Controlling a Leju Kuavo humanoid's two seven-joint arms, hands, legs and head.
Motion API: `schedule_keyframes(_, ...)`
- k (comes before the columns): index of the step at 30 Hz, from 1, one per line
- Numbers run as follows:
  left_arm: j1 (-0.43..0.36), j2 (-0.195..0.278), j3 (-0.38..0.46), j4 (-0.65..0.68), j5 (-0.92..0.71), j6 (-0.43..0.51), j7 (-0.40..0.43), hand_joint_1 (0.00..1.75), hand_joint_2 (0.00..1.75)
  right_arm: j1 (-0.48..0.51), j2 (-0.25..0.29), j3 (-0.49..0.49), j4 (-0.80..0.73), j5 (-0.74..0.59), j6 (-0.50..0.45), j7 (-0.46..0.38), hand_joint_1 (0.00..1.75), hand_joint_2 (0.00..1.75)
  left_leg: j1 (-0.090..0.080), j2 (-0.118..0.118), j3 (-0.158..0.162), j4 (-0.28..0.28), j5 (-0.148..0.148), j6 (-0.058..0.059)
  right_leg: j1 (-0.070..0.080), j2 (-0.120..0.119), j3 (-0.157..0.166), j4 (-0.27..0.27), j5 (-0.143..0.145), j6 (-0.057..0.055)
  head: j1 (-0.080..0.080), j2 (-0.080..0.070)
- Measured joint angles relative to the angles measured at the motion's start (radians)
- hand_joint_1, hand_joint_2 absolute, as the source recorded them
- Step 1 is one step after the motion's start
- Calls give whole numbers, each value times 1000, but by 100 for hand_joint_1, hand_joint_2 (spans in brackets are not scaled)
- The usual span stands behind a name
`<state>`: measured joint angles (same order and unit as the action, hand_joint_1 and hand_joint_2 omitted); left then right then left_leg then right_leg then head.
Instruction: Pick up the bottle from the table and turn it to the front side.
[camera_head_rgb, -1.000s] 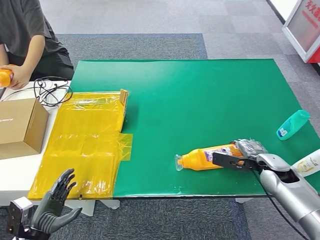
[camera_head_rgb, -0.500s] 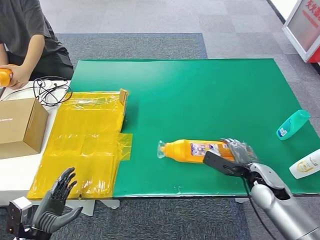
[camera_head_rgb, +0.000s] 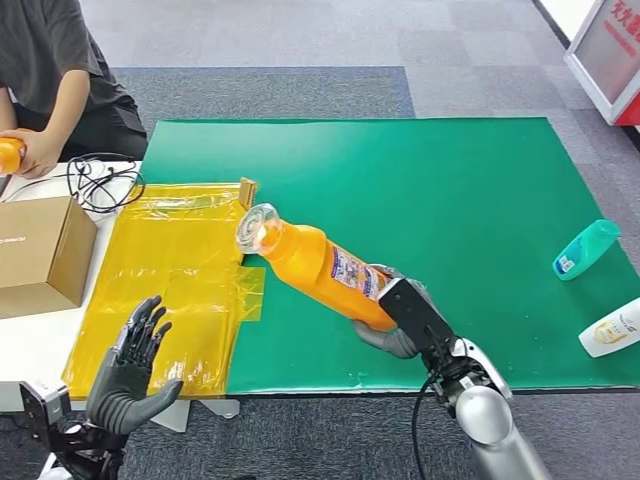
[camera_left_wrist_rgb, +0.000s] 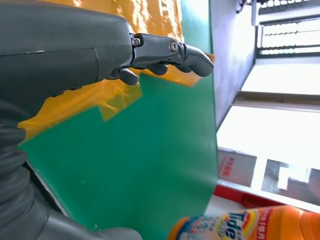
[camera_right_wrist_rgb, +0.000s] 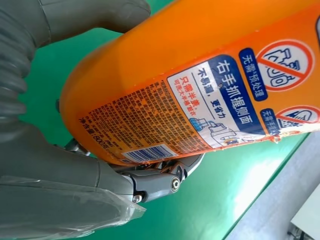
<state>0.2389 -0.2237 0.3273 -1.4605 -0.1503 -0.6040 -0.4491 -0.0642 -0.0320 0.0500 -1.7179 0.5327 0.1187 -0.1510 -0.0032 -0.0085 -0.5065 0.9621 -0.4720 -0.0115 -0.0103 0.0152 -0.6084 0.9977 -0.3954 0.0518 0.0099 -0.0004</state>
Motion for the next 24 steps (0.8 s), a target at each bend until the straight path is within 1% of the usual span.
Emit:
schedule_keyframes(3,-24,7,-48,-1,70,8,-15,0,175,9,31,1,2,-42,17,-11,175,175,0,0,0,0,0,0,0,0,0,0,0,0,0,0)
schedule_keyframes(5,-56,14,-87,-3,143,6,-28,0,175,6,47,9,8,-85,27,-17,175,175,0,0,0,0,0,0,0,-1,0,0,0,0,0,0)
schedule_keyframes(8,-121,29,-154,-4,228,19,-10,0,175,-8,64,35,20,-141,34,-4,175,175,0,0,0,0,1,-1,0,-1,1,0,1,0,0,0)
schedule_keyframes(11,-160,39,-203,-4,270,21,6,0,175,-11,72,59,34,-167,31,-4,175,175,0,0,0,0,1,-1,0,-1,1,0,1,0,0,0)
schedule_keyframes(18,-244,48,-280,0,410,-25,74,0,175,-15,88,128,85,-219,31,-28,175,175,0,0,0,0,1,0,0,-1,1,0,1,0,0,0)
schedule_keyframes(24,-336,52,-340,47,582,-27,159,0,175,-23,92,222,123,-179,-4,-45,175,175,0,-1,0,0,2,0,0,-1,1,0,1,-1,0,0)
